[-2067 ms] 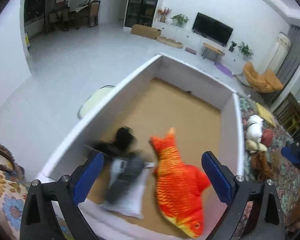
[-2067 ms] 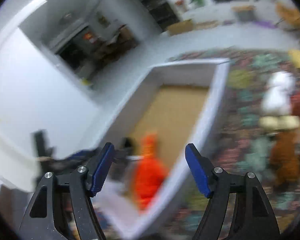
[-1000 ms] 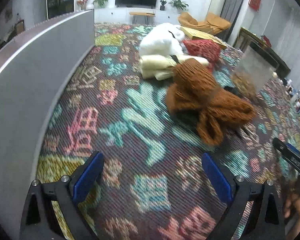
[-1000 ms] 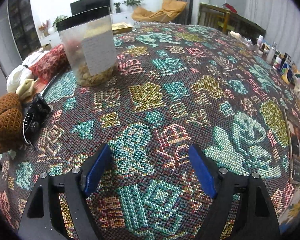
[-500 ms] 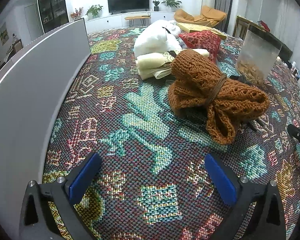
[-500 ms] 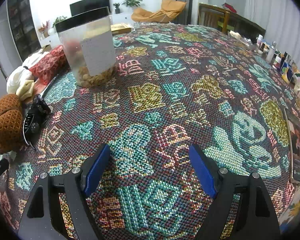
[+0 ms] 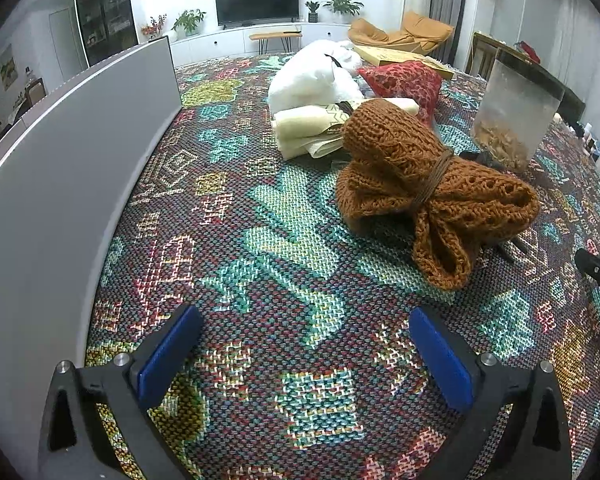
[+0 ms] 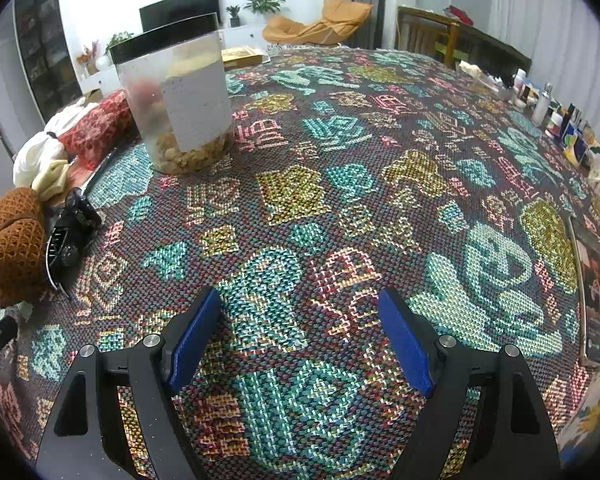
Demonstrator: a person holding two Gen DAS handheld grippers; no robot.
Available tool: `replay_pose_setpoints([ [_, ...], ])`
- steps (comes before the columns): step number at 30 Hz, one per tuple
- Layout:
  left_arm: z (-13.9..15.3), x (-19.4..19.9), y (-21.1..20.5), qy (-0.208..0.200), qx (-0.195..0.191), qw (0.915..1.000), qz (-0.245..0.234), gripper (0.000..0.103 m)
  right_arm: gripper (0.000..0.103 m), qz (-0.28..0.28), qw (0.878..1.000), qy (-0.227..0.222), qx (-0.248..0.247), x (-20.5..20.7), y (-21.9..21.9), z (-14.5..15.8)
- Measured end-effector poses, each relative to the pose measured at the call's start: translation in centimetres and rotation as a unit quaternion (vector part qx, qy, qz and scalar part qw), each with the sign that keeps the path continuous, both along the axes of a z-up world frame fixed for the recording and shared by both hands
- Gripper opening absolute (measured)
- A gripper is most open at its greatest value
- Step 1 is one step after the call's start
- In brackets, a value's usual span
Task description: Organize soft objects
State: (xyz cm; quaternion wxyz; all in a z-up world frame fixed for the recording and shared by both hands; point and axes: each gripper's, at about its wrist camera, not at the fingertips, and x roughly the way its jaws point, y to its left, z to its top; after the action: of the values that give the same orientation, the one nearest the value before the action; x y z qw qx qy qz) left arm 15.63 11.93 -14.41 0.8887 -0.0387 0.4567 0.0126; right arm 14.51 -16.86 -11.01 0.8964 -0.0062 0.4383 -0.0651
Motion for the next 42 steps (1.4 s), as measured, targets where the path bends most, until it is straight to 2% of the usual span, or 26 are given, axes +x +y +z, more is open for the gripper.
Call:
replay_pose_setpoints([
  [9,0.0,0.0,0.0,0.0,0.0,1.0,0.0,0.103,0.084,-0.001,1.0,0.0,-0.001,0.0,0.0,0.0],
  [13,0.0,0.0,0.0,0.0,0.0,1.0,0.0,0.103,0.089,-0.012,1.0,0.009,-0.004,0.4,0.1,-0.1],
  [16,0.1,0.0,0.0,0.0,0.0,1.0,0.0,0.103,0.089,-0.023,0.999,0.034,0.028,1.6,0.7,0.3],
  [17,0.0,0.0,0.0,0.0,-0.001,1.0,0.0,0.103,0.089,-0.012,0.998,0.033,0.056,1.9,1.3,0.6],
  [18,0.1,0.0,0.0,0.0,0.0,1.0,0.0,0.103,0.089,0.011,0.994,0.025,0.107,2.3,2.2,1.1],
  [20,0.1,0.0,0.0,0.0,0.0,1.0,0.0,0.103,0.087,0.044,0.987,0.018,0.153,2.8,4.2,1.6],
  [22,0.1,0.0,0.0,0.0,0.0,1.0,0.0,0.103,0.087,0.083,0.984,0.029,0.152,3.9,7.6,1.7],
  [24,0.1,0.0,0.0,0.0,0.0,1.0,0.0,0.103,0.085,0.11,0.985,0.042,0.126,4.8,10.5,1.3],
  [25,0.1,0.0,0.0,0.0,0.0,1.0,0.0,0.103,0.079,0.113,0.986,0.047,0.109,5.2,11.4,1.0],
  [26,0.1,0.0,0.0,0.0,0.0,1.0,0.0,0.103,0.066,0.113,0.988,0.05,0.098,5.6,11.9,0.8],
  [28,0.1,0.0,0.0,0.0,0.0,1.0,0.0,0.103,0.056,0.116,0.983,0.064,0.127,6.3,12.1,0.2],
  [30,0.0,0.0,0.0,0.0,0.0,1.0,0.0,0.103,0.056,0.124,0.981,0.075,0.129,6.5,12.0,0.1],
  [31,0.0,0.0,0.0,0.0,0.0,1.0,0.0,0.103,0.053,0.134,0.98,0.08,0.123,6.6,12.1,0.1],
  [32,0.0,0.0,0.0,0.0,-0.001,1.0,0.0,0.103,0.045,0.144,0.979,0.082,0.117,6.4,12.2,0.2],
  [34,0.0,0.0,0.0,0.0,-0.001,1.0,0.0,0.103,0.035,0.156,0.976,0.088,0.12,6.0,11.7,0.6],
  [38,0.0,0.0,0.0,0.0,-0.001,1.0,0.0,0.103,0.035,0.154,0.978,0.076,0.116,4.1,9.8,2.3],
  [42,0.0,0.0,0.0,0.0,0.0,1.0,0.0,0.103,0.035,0.121,0.985,0.037,0.118,2.3,5.3,4.4],
])
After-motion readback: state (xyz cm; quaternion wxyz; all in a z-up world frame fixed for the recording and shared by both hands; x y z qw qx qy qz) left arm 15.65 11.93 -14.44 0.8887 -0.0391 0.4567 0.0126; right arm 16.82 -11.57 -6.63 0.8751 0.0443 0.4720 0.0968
